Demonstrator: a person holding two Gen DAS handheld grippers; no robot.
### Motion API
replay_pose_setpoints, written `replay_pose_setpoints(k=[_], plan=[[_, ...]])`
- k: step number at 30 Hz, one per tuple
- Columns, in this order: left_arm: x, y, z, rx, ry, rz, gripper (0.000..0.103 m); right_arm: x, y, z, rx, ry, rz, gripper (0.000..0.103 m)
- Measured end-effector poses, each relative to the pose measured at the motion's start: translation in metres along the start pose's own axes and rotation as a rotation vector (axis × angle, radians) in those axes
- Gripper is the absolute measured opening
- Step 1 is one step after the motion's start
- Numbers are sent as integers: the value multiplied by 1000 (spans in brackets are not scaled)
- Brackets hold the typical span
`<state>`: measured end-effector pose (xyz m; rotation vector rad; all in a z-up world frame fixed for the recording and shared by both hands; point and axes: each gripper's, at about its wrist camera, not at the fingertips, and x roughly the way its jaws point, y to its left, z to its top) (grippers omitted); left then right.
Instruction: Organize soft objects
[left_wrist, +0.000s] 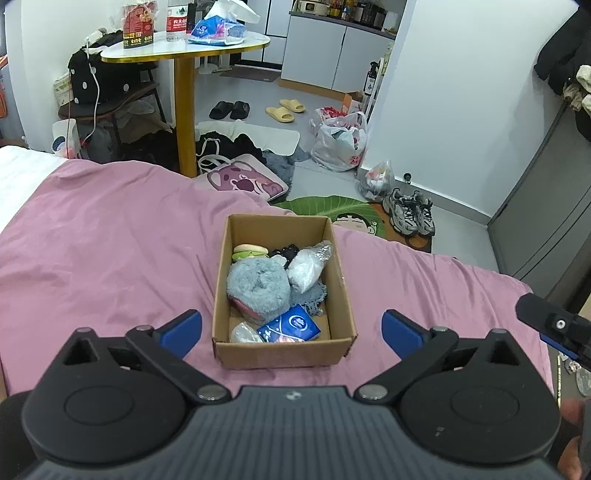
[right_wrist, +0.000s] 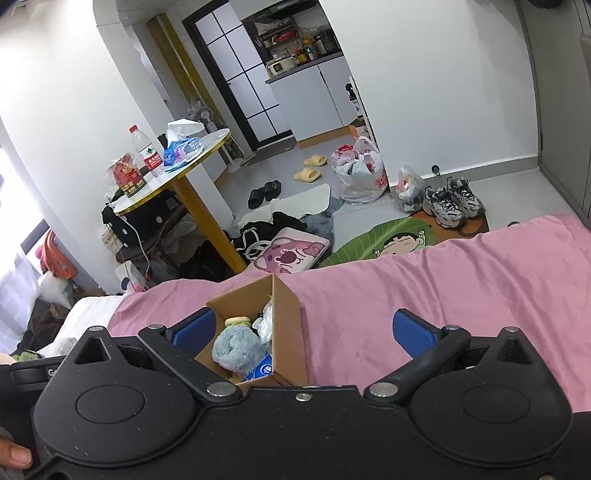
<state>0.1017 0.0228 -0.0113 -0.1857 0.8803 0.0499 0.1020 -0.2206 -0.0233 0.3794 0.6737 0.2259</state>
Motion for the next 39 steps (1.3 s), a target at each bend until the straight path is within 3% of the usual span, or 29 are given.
replay_pose_setpoints(k=[11,19,26,30,39], plan=[[-35,-9,-17,28,-40,5,103,-29,-4,-3,-41,8,24,103],[-57,4,-35,-5,-69,27,103,-46,4,-9,-119,32,38,103],[-74,10,-44,11,-83,23,103,-57,9,-22,-152,45,25,103],[-80,7,-50,40,-97,-7,103,-58,12,-30,-201,47,-39,103],[-80,2,-66,78,-85,-13,103,-67,8,-44,-200,71,-21,103]])
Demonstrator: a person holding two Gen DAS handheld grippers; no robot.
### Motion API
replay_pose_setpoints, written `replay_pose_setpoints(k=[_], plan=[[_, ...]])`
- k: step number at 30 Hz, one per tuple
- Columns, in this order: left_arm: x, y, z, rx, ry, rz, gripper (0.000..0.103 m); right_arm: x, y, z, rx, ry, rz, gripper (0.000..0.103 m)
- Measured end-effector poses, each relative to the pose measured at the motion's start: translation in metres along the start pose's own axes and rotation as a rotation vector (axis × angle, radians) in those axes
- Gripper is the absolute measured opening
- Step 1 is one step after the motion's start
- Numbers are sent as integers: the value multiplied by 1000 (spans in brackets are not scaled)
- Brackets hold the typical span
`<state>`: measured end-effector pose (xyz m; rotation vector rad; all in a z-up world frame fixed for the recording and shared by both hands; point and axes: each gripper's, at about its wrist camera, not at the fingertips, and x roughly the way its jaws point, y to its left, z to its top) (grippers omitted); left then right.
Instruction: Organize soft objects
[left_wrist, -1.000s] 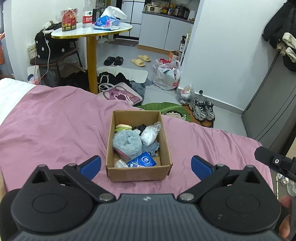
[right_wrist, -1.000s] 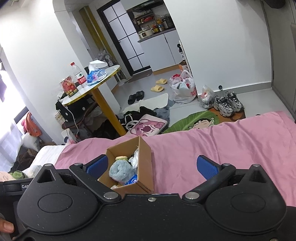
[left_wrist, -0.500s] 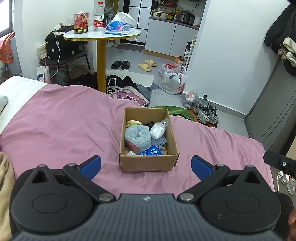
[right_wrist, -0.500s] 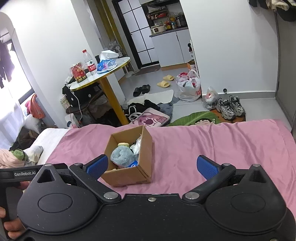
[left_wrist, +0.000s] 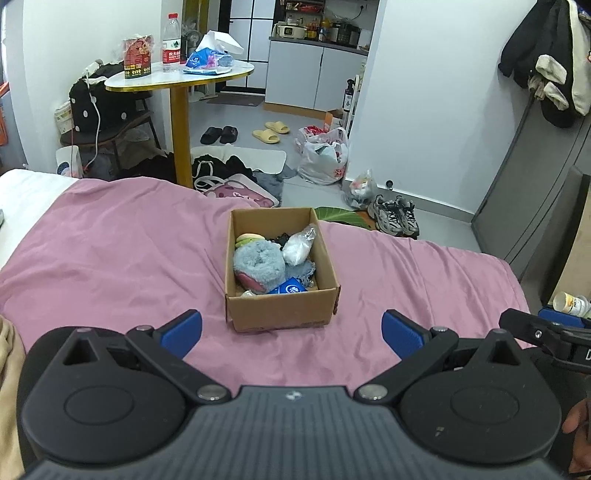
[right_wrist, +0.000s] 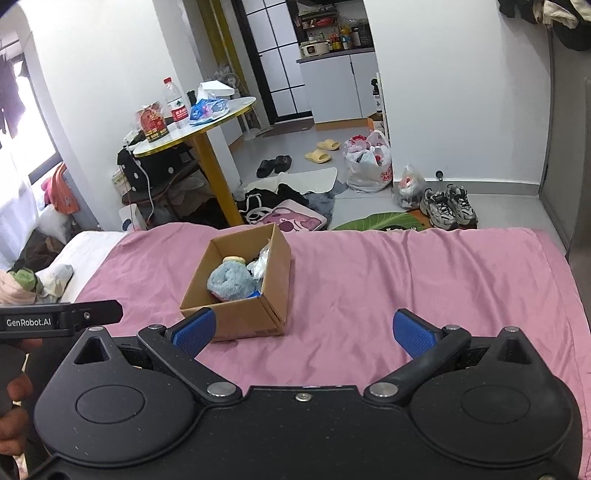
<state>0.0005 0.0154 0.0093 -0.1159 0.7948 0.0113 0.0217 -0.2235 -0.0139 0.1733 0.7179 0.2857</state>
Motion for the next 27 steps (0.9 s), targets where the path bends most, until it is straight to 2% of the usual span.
replay_pose_setpoints(k=[6,27], plan=[[-2,1,-6,16,1,12,103,-2,4,-4,-16,18,20,103],[-6,7,-10,11,7,22,103,0,12,-4,-39,24,5,103]])
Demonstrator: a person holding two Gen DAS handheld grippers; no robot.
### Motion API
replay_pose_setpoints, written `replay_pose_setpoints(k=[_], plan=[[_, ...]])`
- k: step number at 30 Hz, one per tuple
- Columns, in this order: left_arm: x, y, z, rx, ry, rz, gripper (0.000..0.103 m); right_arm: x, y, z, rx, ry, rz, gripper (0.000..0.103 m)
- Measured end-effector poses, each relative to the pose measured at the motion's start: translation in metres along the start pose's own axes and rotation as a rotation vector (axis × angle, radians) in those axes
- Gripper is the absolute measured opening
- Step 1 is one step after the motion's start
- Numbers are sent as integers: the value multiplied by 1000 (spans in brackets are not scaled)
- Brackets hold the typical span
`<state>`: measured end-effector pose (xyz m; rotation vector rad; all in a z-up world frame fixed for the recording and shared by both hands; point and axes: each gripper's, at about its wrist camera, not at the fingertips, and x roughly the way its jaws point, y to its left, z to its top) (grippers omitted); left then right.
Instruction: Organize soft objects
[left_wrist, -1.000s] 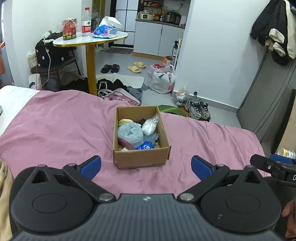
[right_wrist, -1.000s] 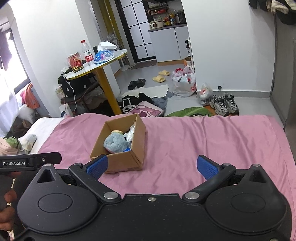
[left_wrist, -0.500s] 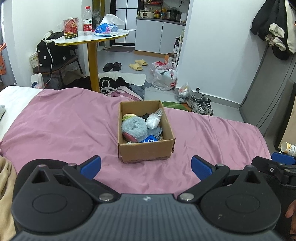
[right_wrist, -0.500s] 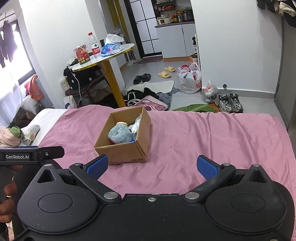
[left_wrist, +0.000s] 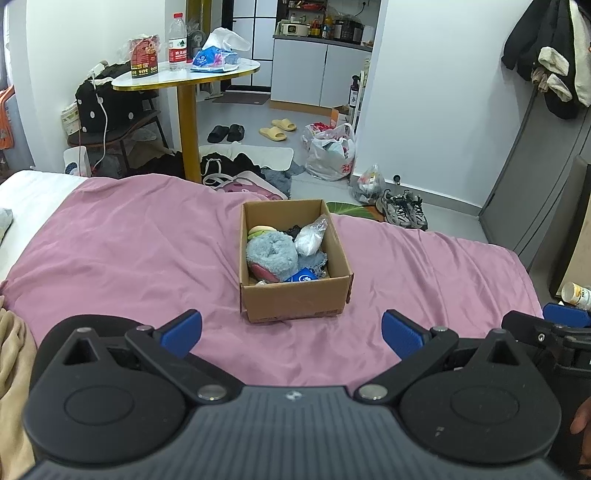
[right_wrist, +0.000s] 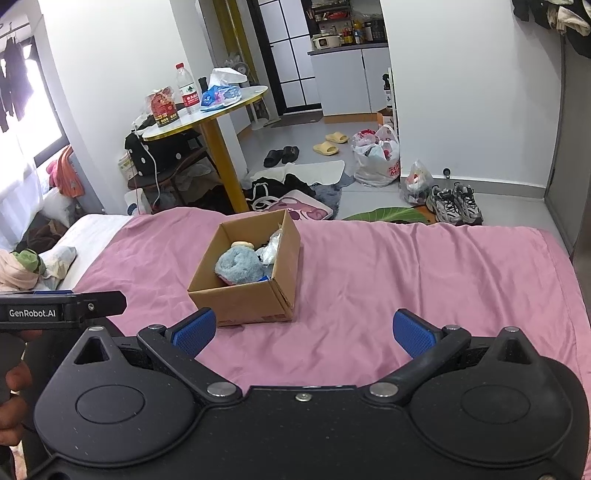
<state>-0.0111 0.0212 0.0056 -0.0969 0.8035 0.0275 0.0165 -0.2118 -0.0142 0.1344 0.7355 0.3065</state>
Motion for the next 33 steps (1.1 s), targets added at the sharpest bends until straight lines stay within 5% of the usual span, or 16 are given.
replay_pose_setpoints(k=[33], plan=[[-5,0,-3,4,-3,-3,103,-4,3,0,-3,1,-23,103]])
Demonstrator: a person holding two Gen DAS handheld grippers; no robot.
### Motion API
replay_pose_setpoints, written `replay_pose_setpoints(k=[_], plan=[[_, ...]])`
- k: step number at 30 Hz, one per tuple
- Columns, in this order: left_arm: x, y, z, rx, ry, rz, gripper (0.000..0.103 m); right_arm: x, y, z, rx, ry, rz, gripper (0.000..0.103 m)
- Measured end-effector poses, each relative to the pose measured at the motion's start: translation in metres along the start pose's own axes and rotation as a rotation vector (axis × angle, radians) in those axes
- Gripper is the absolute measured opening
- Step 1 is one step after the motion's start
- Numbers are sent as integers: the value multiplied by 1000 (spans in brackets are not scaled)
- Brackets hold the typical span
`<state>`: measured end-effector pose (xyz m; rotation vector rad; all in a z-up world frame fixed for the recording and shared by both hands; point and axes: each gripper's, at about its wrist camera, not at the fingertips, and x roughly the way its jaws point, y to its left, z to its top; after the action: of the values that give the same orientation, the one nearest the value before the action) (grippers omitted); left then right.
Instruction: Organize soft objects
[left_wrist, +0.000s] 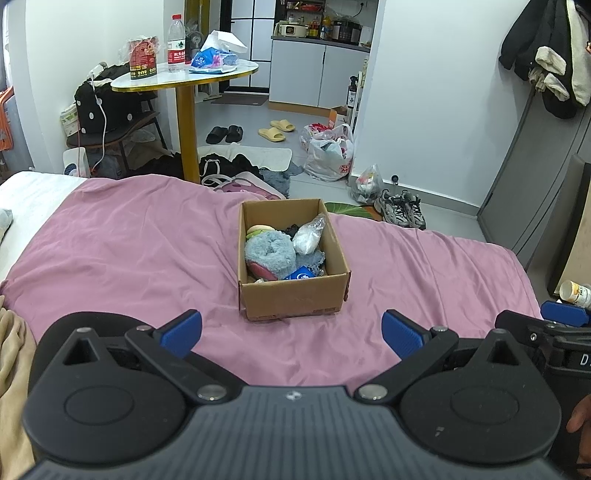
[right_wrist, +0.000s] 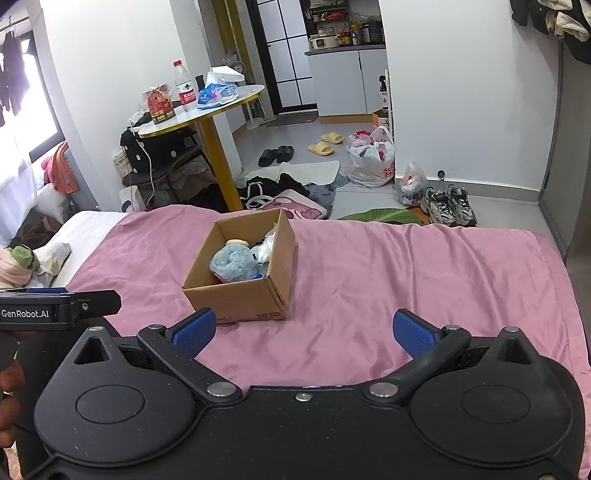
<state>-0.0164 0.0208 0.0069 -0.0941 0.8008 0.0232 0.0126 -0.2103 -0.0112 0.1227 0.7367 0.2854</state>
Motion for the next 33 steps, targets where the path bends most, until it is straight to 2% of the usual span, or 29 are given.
replay_pose_setpoints(k=[33], plan=[[0,0,1,-2,7,0,103,4,-2,-3,-12,-2,-27,103]])
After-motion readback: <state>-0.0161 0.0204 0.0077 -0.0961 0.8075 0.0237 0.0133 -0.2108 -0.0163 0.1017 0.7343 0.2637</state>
